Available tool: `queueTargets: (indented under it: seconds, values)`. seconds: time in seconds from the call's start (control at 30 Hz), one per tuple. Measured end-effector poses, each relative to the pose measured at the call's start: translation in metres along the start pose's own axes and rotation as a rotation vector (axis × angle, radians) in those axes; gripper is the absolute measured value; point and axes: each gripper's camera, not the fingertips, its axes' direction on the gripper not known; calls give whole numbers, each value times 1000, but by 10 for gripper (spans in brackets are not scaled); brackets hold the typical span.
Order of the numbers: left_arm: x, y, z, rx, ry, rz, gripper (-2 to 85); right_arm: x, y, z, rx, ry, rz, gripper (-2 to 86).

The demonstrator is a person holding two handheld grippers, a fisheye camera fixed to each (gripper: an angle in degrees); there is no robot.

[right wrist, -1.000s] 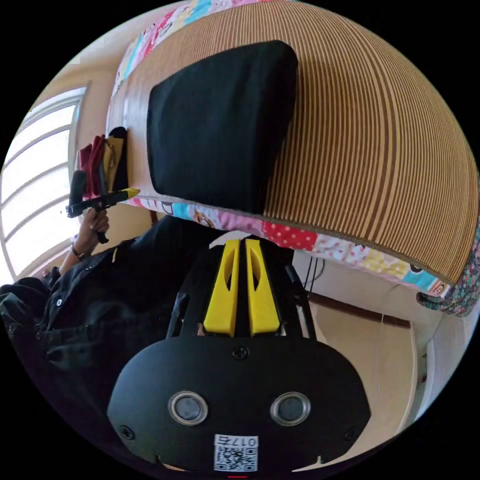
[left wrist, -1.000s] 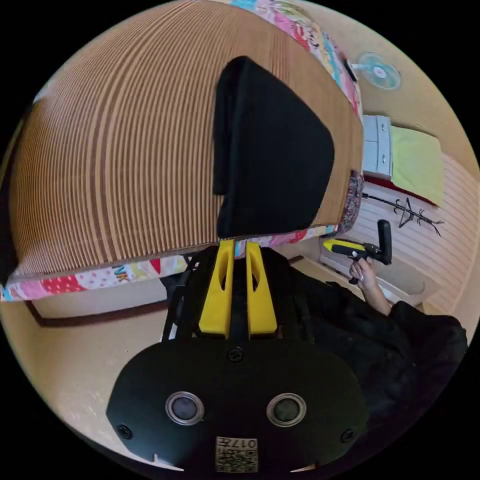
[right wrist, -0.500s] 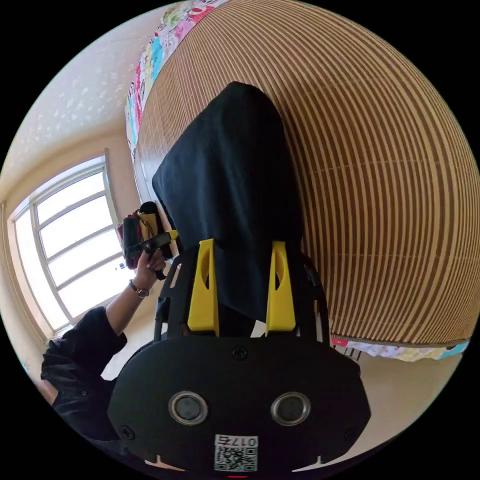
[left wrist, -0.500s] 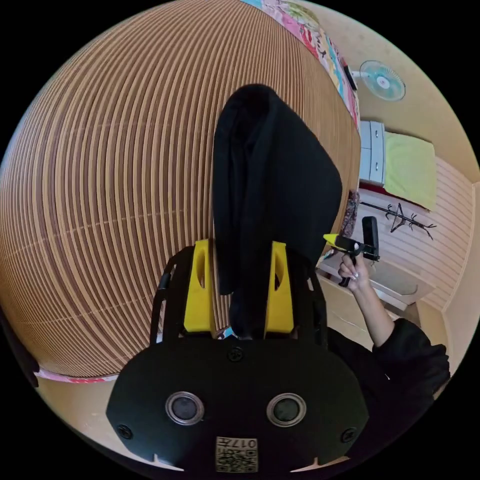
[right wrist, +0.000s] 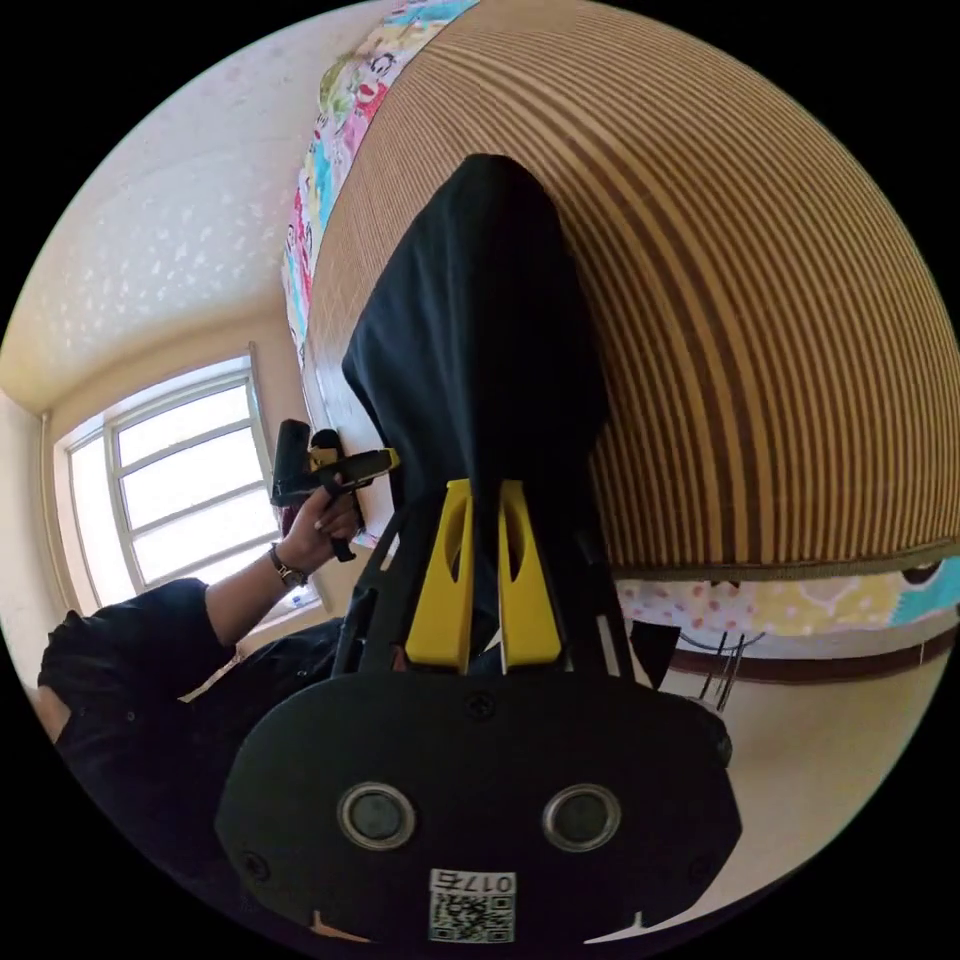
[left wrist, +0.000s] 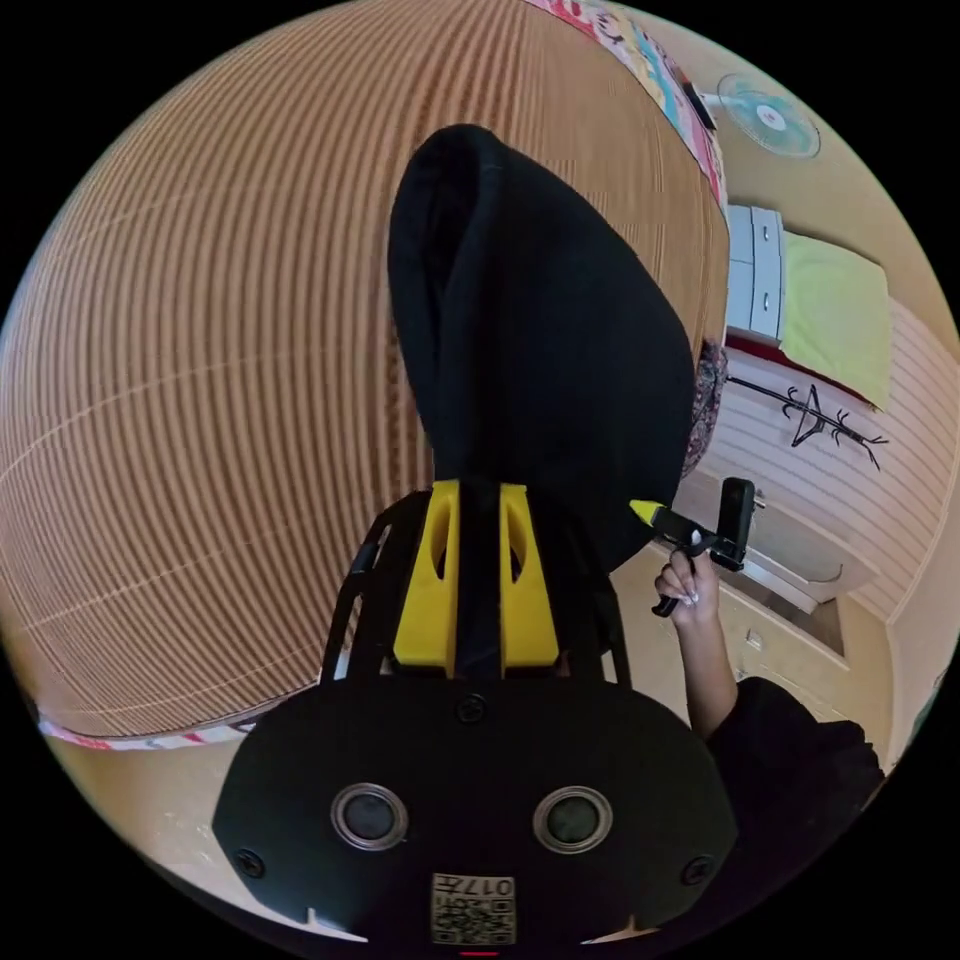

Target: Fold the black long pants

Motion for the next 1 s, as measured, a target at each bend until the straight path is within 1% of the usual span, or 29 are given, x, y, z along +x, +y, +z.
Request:
queueTargets:
  seconds: [0.03, 0.07, 0.13, 0.17, 0.2, 0.23, 0.27, 0.3, 0.37, 0.43, 0.5, 0.53, 0.57, 0.6, 0.63, 0.67, 0.7, 0.73, 0.77, 0.8, 0.83, 0.87, 0.9, 0.93, 0.97, 1.0]
  values:
    - [26, -13, 17, -10, 22, 24, 65, 8, 5, -16, 48, 21, 16, 25]
    - [53, -27, 37, -22, 54, 52, 65, 22, 18, -51, 158, 70, 63, 22]
    - [96, -49, 71, -49, 103, 90, 65, 52, 60, -119, 405, 165, 230, 16]
    - [127, -64, 96, -69, 128, 117, 65, 60, 72, -134, 460, 179, 274, 14]
    - [143, -71, 109, -84, 139, 129, 65, 73, 99, -159, 557, 191, 349, 10]
    - [174, -83, 134, -127, 160, 155, 65, 78, 112, -169, 603, 186, 377, 8]
    - [203, -92, 158, -201, 170, 186, 65, 88, 139, -185, 688, 172, 414, 7]
    - [217, -95, 169, -246, 171, 203, 65, 97, 162, -193, 745, 160, 436, 5]
    - [263, -93, 207, -473, 117, 293, 58, 111, 184, -193, 754, 142, 482, 4]
    - [285, -78, 218, -606, 71, 400, 49, 125, 193, -180, 697, 131, 517, 3]
    - [291, -56, 212, -666, -65, 490, 44, 132, 189, -152, 598, 121, 516, 3]
    - [284, -39, 202, -678, -171, 531, 43, 131, 181, -134, 540, 106, 499, 3]
    - [267, -23, 189, -686, -254, 539, 42, 129, 175, -124, 507, 94, 487, 4]
    - [255, -15, 181, -694, -289, 529, 42, 123, 158, -101, 429, 64, 456, 4]
    - [225, 2, 164, -713, -348, 485, 41, 119, 148, -89, 384, 48, 439, 4]
    - [189, 19, 143, -737, -403, 415, 39, 108, 126, -62, 286, 13, 395, 4]
    - [169, 29, 131, -748, -435, 373, 39, 91, 100, -33, 166, -28, 328, 4]
    - [128, 49, 105, -768, -510, 279, 32, 66, 71, 0, 14, -76, 234, 4]
    - [86, 72, 74, -787, -600, 178, 19, 52, 58, 18, -69, -99, 181, 4]
    - [67, 85, 57, -790, -645, 131, 11, 17, 36, 53, -240, -128, 68, 4]
    - [31, 111, 19, -769, -728, 36, 0, -2, 27, 72, -332, -125, 13, 4]
    - [1, 139, -20, -726, -767, -51, -5, -44, 15, 111, -542, -52, -98, 4]
    - [-14, 154, -40, -698, -762, -90, -6, -88, 13, 151, -745, 142, -225, 4]
    - [-41, 184, -78, -627, -711, -160, -7, -128, 20, 187, -891, 428, -362, 4]
    - [-67, 215, -115, -537, -629, -226, -8, -145, 25, 203, -940, 590, -434, 4]
    - [-80, 232, -133, -488, -591, -260, -8, -173, 37, 234, -995, 924, -568, 4]
